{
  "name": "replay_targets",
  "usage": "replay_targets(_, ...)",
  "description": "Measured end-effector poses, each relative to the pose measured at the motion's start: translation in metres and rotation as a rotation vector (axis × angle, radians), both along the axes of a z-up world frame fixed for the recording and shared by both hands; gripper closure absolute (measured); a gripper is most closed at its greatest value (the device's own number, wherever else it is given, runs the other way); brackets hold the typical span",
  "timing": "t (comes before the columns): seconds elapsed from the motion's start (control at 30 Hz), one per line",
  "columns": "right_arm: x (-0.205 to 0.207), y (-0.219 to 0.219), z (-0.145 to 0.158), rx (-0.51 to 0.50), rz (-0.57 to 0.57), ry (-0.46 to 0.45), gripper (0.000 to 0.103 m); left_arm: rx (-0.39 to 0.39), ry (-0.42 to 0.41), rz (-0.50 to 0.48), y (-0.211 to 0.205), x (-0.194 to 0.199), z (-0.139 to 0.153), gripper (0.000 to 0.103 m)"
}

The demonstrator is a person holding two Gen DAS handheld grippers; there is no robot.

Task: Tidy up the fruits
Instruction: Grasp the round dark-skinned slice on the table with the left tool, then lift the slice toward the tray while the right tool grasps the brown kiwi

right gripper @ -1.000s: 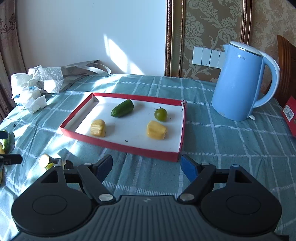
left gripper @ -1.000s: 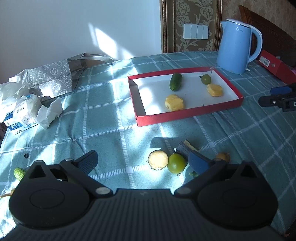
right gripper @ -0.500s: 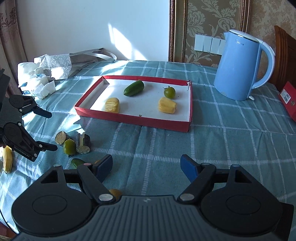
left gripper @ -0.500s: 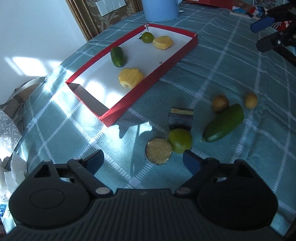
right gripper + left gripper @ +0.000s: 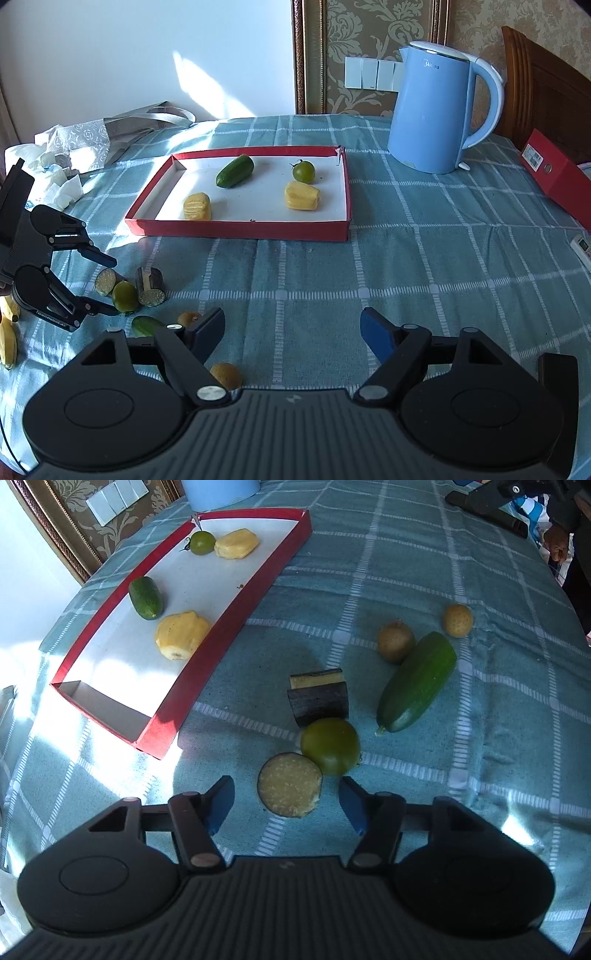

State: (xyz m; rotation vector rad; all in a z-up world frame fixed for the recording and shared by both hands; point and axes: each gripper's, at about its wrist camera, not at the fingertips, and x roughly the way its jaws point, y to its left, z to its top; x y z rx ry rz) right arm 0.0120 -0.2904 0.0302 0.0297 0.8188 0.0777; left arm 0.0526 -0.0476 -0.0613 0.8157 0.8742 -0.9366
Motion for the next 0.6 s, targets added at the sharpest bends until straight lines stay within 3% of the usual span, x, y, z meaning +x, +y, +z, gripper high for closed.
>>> replay_targets(0.13,-0.003,0.005,-0.002,-0.005,-0.014,0.010,0.023,-0.009,0.029,-0.038,0.000,0.003,0.001,0.049)
replay_targets(0.2,-0.004,0.008,-0.003,-0.009,-0.018,0.016,0.023,-0.016,0.064,-0.046,0.000,0.006,0.002,0.059)
replay_targets(0.37,-0.006,0.011,-0.004,-0.012,-0.029,0.020,0.023,-0.019,0.109,-0.046,-0.001,0.013,0.004,0.071)
replay_targets(0.6,-0.007,0.012,-0.004,-0.009,-0.033,0.021,0.023,-0.037,0.106,0.021,0.005,0.016,0.007,0.072)
